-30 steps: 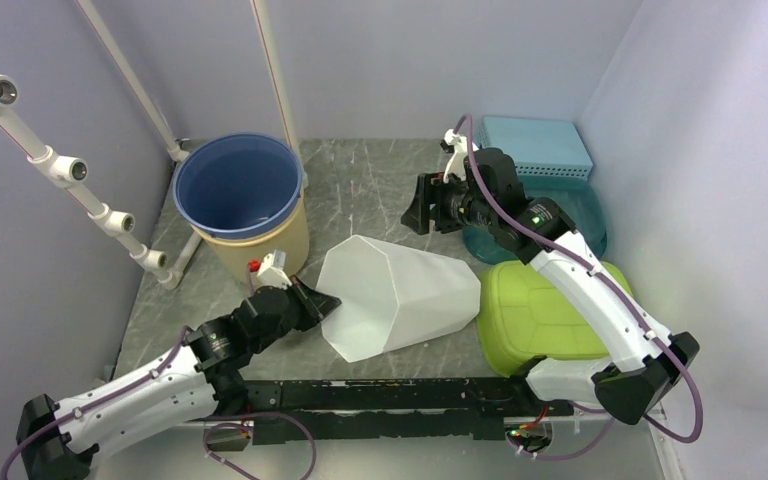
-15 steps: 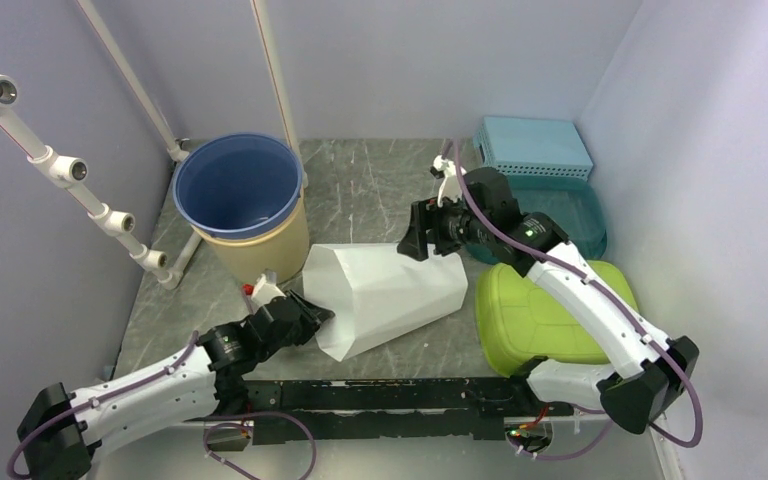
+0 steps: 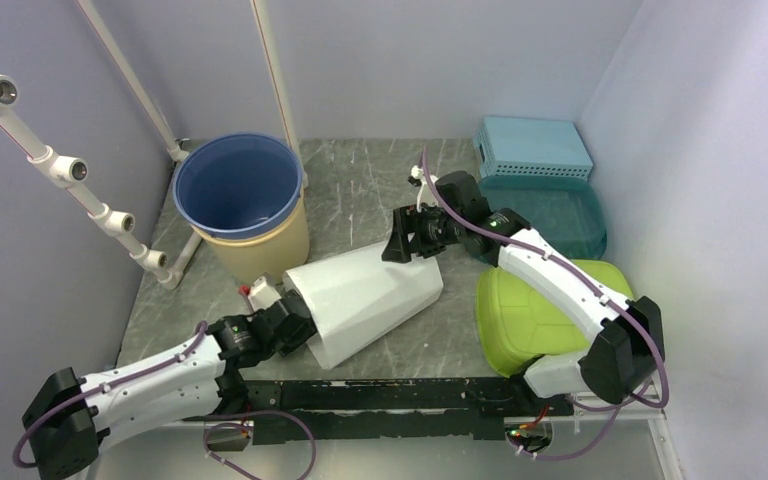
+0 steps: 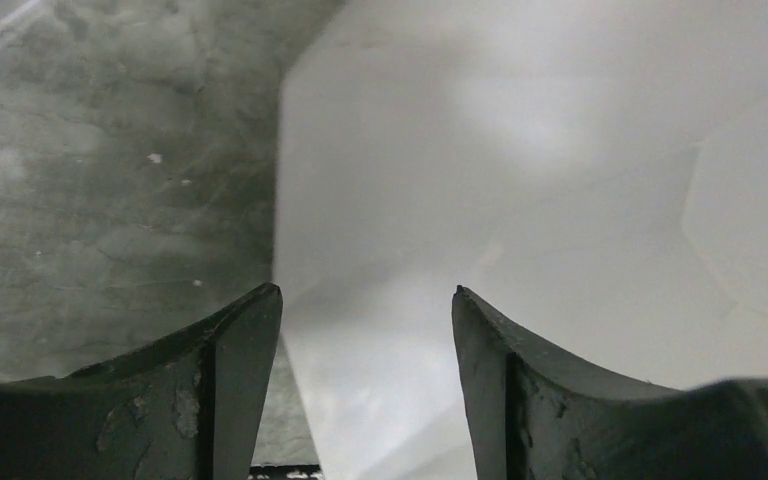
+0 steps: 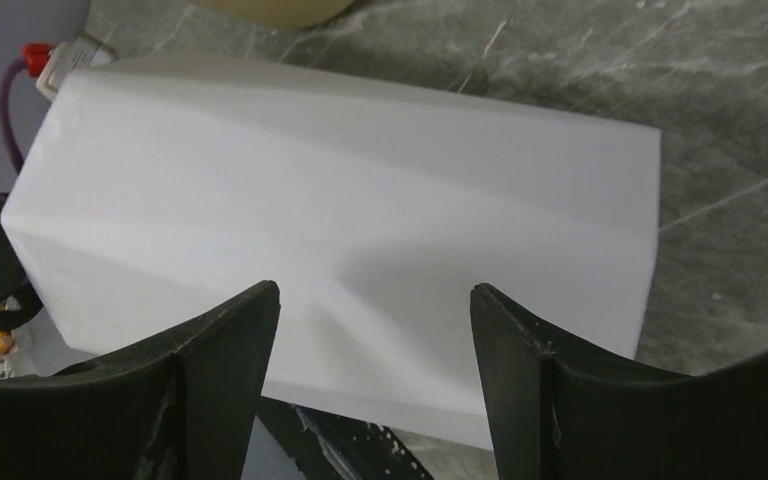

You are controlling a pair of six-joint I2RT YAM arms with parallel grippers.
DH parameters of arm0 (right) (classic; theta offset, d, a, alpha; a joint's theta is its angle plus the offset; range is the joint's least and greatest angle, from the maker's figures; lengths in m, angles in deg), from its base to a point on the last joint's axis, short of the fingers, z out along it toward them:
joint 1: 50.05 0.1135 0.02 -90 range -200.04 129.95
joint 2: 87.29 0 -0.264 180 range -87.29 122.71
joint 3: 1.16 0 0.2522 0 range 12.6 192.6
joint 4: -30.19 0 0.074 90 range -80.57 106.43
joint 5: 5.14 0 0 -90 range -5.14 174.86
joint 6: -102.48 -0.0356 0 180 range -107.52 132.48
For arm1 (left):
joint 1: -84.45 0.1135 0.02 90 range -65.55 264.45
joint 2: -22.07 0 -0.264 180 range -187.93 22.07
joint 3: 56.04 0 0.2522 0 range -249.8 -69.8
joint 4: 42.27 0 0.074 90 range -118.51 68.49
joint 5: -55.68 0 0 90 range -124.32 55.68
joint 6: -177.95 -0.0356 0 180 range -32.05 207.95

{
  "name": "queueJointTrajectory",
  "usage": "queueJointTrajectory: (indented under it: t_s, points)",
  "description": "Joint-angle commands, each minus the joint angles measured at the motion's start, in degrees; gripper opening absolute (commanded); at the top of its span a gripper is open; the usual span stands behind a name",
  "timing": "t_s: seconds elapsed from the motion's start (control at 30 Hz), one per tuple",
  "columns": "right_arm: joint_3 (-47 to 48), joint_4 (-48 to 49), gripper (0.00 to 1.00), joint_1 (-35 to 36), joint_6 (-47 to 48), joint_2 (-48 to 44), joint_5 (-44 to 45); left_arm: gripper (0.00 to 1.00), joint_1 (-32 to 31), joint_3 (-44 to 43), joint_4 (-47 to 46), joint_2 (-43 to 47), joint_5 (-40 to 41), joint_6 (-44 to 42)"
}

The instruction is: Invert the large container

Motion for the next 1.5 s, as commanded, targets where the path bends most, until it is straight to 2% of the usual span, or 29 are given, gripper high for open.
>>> queueJointTrajectory:
  t_s: [0.0, 0.3, 0.5, 0.8, 1.03, 1.17, 1.37, 1.47]
  points:
    - [0.59, 1.34, 0.74, 0.41, 0.45, 1.33, 0.33, 0.69, -0.05, -5.16, 3.56, -1.02, 1.91, -2.23]
    - [0.59, -1.17, 0.73, 0.99, 1.63, 3.84, 5.08, 0.75, -0.04, -11.47, 14.7, 1.07, 1.42, -3.34]
    - [1.43, -1.61, 0.73, 0.99, 1.75, 3.91, 6.15, 0.82, 0.0, -17.01, 29.69, 4.24, -2.0, 0.67]
    - [1.88, -1.71, 0.73, 1.19, 1.19, 4.11, 5.37, 0.83, -0.05, -22.78, 44.96, 13.4, -6.28, 1.84]
    - [2.14, -1.6, 0.73, 1.59, 0.55, 4.32, 5.28, 0.82, -0.04, -30.02, 45.54, 19.39, -6.89, -1.14]
    - [2.24, -1.56, 0.72, 2.15, -0.09, 4.35, 5.22, 0.83, -0.01, -34.18, 38.55, 21.1, -6.88, -6.56]
    - [3.41, -2.01, 0.72, 3.02, -0.3, 4.58, 6.0, 0.84, -0.01, -36.54, 27.89, 16.56, -7.59, -11.95]
    - [3.39, -1.97, 0.73, 3.28, -0.51, 4.25, 6.32, 0.78, 0.0, -37.02, 25.92, 13.18, -4.21, -12.03]
